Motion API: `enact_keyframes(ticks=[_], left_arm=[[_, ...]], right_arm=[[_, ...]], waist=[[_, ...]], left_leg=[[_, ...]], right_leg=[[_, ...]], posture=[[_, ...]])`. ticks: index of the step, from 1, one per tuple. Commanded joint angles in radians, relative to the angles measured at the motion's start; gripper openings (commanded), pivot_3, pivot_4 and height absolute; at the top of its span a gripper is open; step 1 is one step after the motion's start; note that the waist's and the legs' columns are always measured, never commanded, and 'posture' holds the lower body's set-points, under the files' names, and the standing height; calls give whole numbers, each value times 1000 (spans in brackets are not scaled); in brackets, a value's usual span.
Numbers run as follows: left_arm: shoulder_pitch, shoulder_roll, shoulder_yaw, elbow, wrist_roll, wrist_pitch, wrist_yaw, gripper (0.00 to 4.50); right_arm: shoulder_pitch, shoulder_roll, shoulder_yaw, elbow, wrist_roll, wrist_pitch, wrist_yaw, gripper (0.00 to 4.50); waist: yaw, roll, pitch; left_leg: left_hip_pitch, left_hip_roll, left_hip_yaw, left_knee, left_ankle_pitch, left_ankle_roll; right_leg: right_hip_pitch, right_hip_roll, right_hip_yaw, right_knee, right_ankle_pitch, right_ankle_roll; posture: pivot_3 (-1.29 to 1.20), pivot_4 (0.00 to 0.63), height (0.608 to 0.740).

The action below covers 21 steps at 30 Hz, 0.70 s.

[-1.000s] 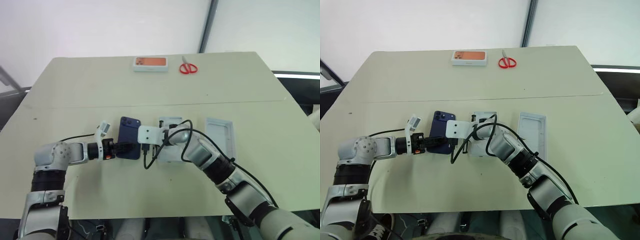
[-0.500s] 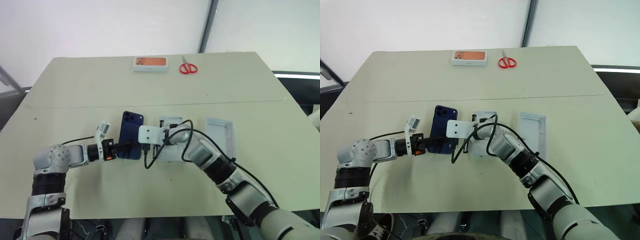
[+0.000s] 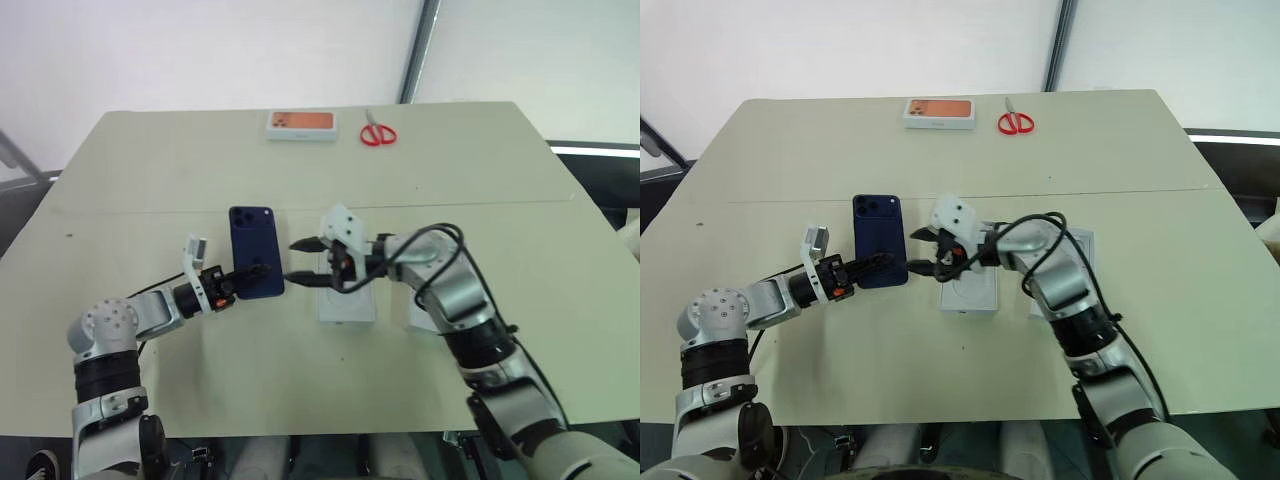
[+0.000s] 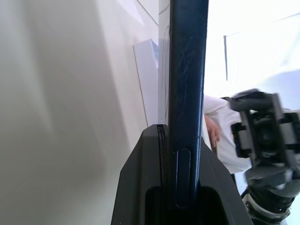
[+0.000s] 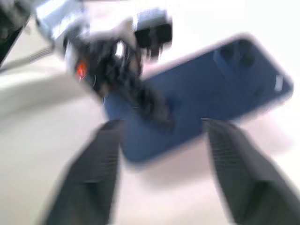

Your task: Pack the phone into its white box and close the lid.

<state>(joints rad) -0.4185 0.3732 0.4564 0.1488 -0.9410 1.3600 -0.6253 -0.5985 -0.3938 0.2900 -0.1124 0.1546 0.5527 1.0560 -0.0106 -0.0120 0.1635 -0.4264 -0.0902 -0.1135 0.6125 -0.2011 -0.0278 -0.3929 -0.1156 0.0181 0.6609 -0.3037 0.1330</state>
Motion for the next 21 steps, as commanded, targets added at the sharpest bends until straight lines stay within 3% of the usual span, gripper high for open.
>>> enact_keyframes(ticks=[1,5,14,17,19,21], left_arm=[[-9,0,45,-50,-69,4,6,0],[-4,0,31,-62,-75,0,24,0],[-2,-7,2,-82,-71,-9,33,0],[-4,-3,-2,-79,-70,-11,37,0],[-6,-4,-6,-86,-73,-5,44,0],[-3,-5,-16,-103,-74,-4,45,0]], right_arm=[[76,-137,25,-158,31,2,106,4304],[143,-246,60,-221,-26,-92,120,4304],[152,-257,109,-168,-97,-124,49,4304],[160,-262,119,-156,-111,-124,44,3458],[164,-269,126,-144,-129,-127,38,2488],[164,-265,124,-136,-132,-126,34,2488]], waist=[[-1,-1,1],[-11,-2,2],[1,-5,3],[0,-6,4],[-1,-6,4],[-1,-6,4]], left_leg=[[0,0,0,0,0,0],[0,2,1,0,0,0],[0,1,1,1,0,0],[0,1,1,1,0,0],[0,1,1,1,0,0],[0,1,1,1,0,0]], right_leg=[[1,0,0,-1,0,0],[0,1,0,-2,0,0],[1,-1,-1,-2,0,0],[1,-1,-1,-2,0,0],[1,-1,-1,-2,0,0],[1,-1,-1,-2,0,0]], posture=[[0,150,740],[0,150,740],[0,150,740],[0,150,740],[0,150,740],[0,150,740]])
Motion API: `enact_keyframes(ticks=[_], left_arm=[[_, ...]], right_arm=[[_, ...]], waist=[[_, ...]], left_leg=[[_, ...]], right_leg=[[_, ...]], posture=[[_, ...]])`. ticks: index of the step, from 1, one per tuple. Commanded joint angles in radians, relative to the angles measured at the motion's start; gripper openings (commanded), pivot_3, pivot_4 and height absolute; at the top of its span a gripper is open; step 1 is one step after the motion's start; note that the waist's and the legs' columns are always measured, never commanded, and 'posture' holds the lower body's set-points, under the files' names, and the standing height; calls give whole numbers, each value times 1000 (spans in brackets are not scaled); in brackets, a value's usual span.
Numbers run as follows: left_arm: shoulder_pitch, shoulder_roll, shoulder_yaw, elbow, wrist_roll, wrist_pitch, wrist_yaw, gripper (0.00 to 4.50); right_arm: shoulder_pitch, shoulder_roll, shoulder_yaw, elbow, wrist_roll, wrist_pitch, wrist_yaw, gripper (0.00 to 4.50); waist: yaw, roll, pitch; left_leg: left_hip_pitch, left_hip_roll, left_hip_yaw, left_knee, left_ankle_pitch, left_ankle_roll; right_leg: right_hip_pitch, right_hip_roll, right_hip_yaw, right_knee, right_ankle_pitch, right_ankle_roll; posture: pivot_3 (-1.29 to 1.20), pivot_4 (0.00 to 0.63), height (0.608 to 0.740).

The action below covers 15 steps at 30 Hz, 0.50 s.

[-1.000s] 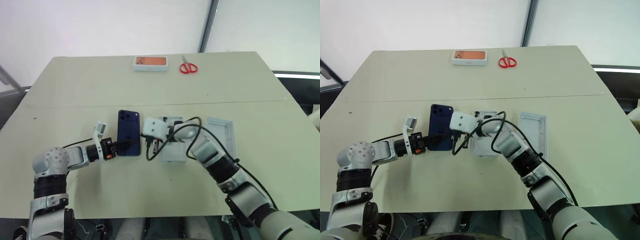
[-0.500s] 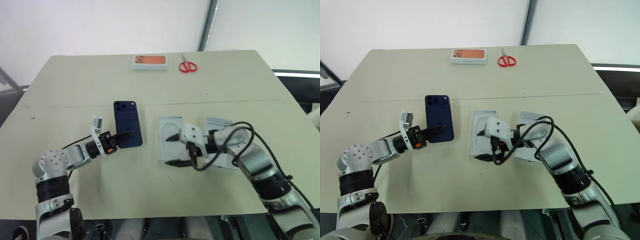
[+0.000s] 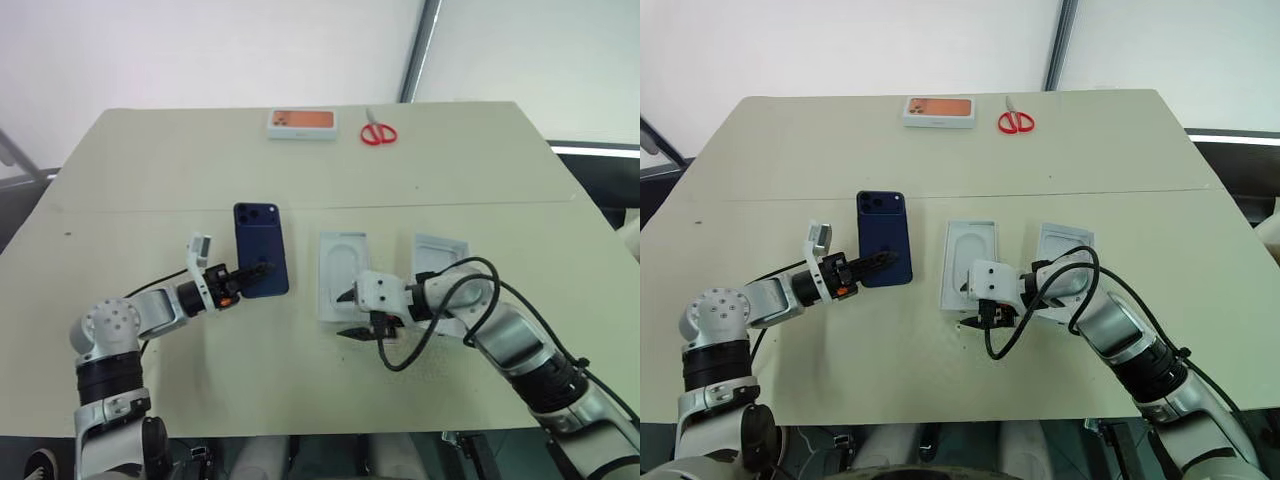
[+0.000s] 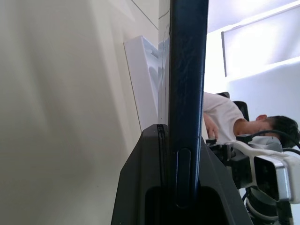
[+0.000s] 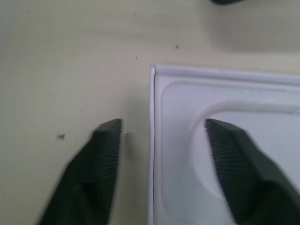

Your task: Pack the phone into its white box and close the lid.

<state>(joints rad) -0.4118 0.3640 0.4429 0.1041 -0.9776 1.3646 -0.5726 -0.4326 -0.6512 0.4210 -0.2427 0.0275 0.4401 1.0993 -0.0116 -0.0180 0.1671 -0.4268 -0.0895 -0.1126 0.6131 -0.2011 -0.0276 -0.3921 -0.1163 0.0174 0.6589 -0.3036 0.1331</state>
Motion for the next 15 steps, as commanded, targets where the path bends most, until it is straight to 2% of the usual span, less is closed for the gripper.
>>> enact_keyframes(ticks=[1,11,14,15], left_arm=[[-8,3,-3,-63,-40,-8,-6,0],[-10,-6,2,-64,-62,4,24,0],[-14,-5,4,-57,-67,9,34,0],[-15,-5,5,-56,-69,10,36,0]], right_arm=[[-2,-6,-7,-6,-4,-12,-7,2488],[-3,-5,4,6,-18,-12,2,2488],[-4,-2,3,6,-22,-6,-2,1636],[-5,-3,4,6,-24,-7,-1,1147]], waist=[[0,0,0],[0,0,0],[0,0,0],[0,0,0]], left_leg=[[0,0,0,0,0,0],[0,0,0,0,0,0],[0,0,0,0,0,0],[0,0,0,0,0,0]], right_leg=[[0,0,0,0,0,0],[0,0,0,0,0,0],[0,0,0,0,0,0],[0,0,0,0,0,0]], posture=[[0,150,740],[0,150,740],[0,150,740],[0,150,740]])
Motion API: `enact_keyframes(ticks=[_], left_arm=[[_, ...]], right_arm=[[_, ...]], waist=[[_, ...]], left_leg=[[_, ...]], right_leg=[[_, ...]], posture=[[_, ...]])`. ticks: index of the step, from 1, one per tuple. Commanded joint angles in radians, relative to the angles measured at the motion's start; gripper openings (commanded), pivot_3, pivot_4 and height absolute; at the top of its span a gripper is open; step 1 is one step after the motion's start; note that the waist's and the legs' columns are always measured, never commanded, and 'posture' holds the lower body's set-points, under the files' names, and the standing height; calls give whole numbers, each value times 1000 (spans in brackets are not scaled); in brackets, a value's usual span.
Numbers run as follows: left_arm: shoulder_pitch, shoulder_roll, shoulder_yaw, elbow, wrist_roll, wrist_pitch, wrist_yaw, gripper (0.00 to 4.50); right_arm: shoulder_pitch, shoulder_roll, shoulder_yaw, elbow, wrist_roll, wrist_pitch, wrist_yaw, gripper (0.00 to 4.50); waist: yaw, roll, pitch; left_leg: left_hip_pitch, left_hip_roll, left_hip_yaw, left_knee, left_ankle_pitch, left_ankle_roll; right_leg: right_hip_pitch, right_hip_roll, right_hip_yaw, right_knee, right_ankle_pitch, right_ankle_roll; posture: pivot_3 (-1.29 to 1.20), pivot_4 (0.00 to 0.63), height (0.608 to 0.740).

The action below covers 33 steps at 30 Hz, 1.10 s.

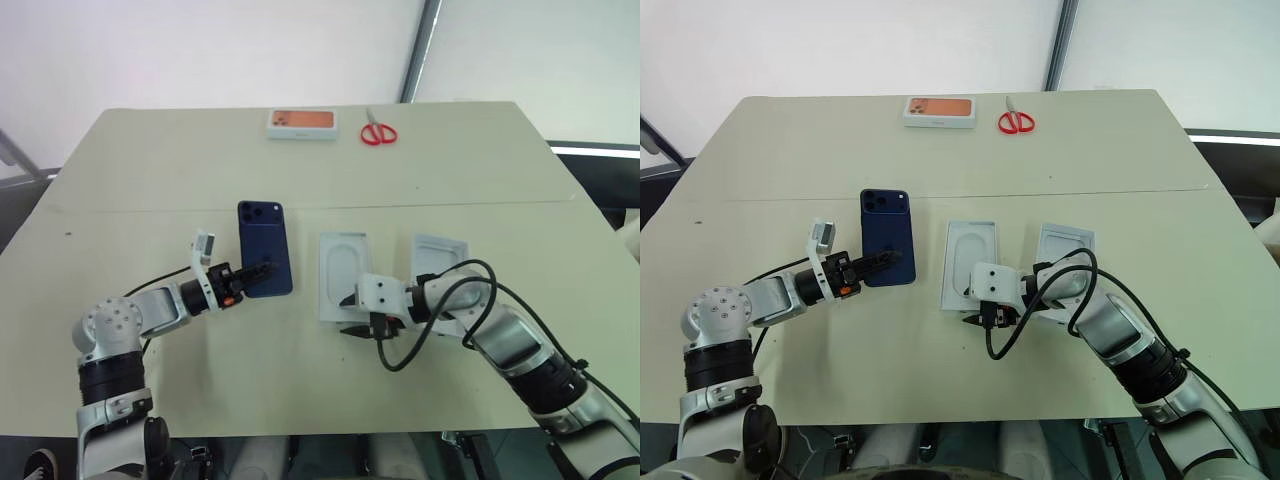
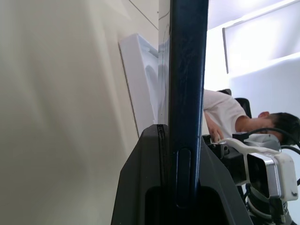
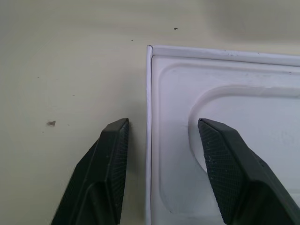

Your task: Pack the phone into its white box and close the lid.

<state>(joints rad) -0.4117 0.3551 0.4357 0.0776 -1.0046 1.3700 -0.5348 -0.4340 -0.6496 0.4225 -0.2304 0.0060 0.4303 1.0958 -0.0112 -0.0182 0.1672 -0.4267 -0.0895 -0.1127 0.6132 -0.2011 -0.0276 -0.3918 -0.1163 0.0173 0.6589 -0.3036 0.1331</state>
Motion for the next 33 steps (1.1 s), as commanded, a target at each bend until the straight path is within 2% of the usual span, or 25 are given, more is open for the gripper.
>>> enact_keyframes(ticks=[1,10,19,25,28,33], left_arm=[[-16,4,14,-29,-45,6,0,0],[-25,7,29,-25,-72,15,18,0],[-103,29,78,49,-107,21,32,0],[-100,31,65,51,-103,17,34,0],[-87,19,56,40,-103,16,37,0],[-72,15,46,30,-103,15,39,0]], right_arm=[[-4,-4,7,-3,-9,-3,1,736],[12,20,40,-36,-2,7,7,736],[-9,167,105,-65,-16,167,-70,736],[-23,157,102,-64,-1,206,-51,736],[-29,153,93,-75,16,226,-43,1611],[-35,140,79,-108,63,266,-21,1611]], waist=[[0,0,0],[-1,0,0],[-9,-1,-1],[-5,-1,-1],[-4,-1,-1],[-3,-1,-1]], left_leg=[[0,0,0,0,0,0],[0,0,0,0,0,0],[1,2,0,0,0,0],[1,1,0,0,0,0],[1,1,0,0,0,0],[1,1,0,0,0,0]], right_leg=[[0,0,0,0,0,0],[0,0,0,0,0,0],[0,2,1,0,0,0],[0,2,1,0,0,0],[0,2,1,0,0,0],[0,2,1,0,0,0]], posture=[[0,150,740],[0,150,740],[0,150,740],[0,150,740],[0,150,740],[0,150,740]])
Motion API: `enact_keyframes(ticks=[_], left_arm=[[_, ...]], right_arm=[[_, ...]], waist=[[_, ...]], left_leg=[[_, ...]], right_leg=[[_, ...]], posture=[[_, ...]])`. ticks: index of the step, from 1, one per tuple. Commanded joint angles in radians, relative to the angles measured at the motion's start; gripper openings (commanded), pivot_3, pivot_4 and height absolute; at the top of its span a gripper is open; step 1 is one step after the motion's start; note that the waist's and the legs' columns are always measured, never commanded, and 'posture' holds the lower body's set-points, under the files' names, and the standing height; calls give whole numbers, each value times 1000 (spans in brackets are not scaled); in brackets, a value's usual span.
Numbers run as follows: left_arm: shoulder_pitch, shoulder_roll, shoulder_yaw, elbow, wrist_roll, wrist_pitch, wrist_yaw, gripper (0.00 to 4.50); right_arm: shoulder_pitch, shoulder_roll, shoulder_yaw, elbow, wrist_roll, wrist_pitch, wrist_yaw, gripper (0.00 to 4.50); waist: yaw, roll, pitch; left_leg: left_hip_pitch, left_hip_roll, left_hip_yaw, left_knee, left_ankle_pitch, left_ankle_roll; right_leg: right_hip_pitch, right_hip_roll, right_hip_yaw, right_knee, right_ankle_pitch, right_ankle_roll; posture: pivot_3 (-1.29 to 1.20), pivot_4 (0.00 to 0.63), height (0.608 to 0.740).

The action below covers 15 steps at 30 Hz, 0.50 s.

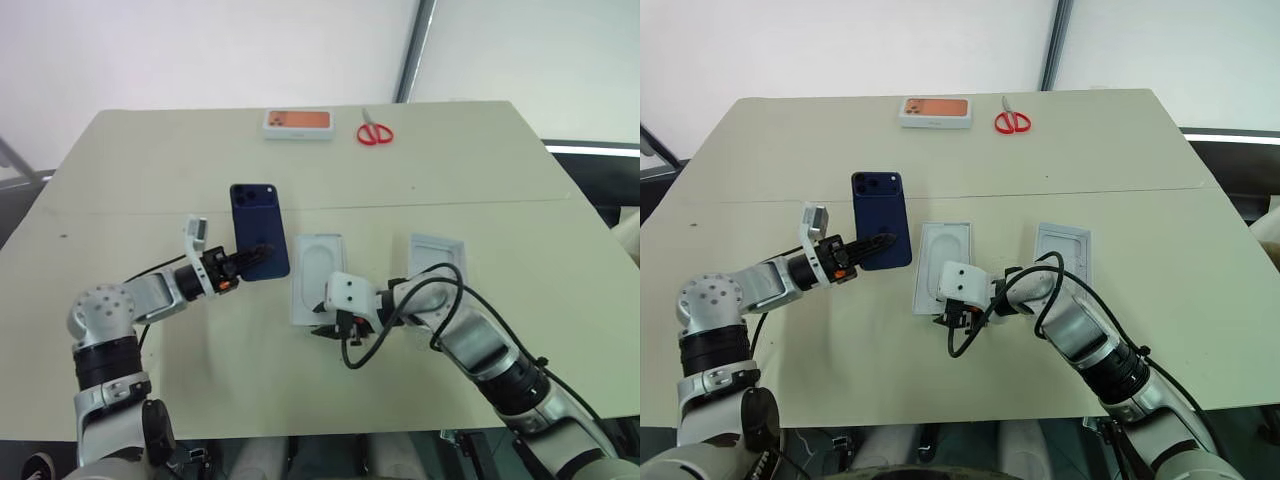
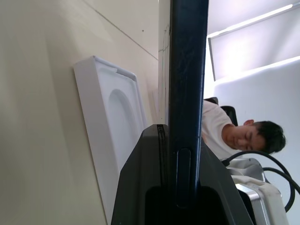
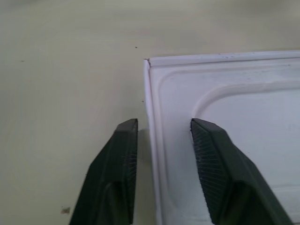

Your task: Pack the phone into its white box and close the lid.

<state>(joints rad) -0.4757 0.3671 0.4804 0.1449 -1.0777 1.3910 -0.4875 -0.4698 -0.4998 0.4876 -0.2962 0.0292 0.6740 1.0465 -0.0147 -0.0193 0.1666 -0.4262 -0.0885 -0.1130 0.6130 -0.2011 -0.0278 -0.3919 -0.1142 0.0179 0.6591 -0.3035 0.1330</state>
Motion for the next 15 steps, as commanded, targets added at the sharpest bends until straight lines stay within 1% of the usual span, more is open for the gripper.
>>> enact_keyframes(ticks=[1,4,9,15], left_arm=[[-6,4,0,-37,-31,-6,-9,0],[-6,5,-4,-36,-36,3,-9,0],[6,0,-19,-53,-45,19,-11,0],[12,-6,-29,-62,-46,21,-12,0]], right_arm=[[-1,-15,16,-45,40,20,30,1611],[-11,-27,18,-48,39,13,31,1611],[-43,-1,-32,-63,98,70,12,1611],[-57,6,-66,-79,159,111,-9,1611]], waist=[[1,0,0],[2,0,0],[1,0,0],[2,0,0]], left_leg=[[0,0,0,0,0,0],[0,0,0,0,0,0],[0,-1,0,0,0,0],[0,0,0,0,0,0]], right_leg=[[0,0,0,0,0,0],[0,0,0,0,0,0],[0,-1,0,0,0,0],[0,-1,0,0,0,0]], posture=[[0,150,740],[0,150,740],[0,150,740],[0,150,740]])
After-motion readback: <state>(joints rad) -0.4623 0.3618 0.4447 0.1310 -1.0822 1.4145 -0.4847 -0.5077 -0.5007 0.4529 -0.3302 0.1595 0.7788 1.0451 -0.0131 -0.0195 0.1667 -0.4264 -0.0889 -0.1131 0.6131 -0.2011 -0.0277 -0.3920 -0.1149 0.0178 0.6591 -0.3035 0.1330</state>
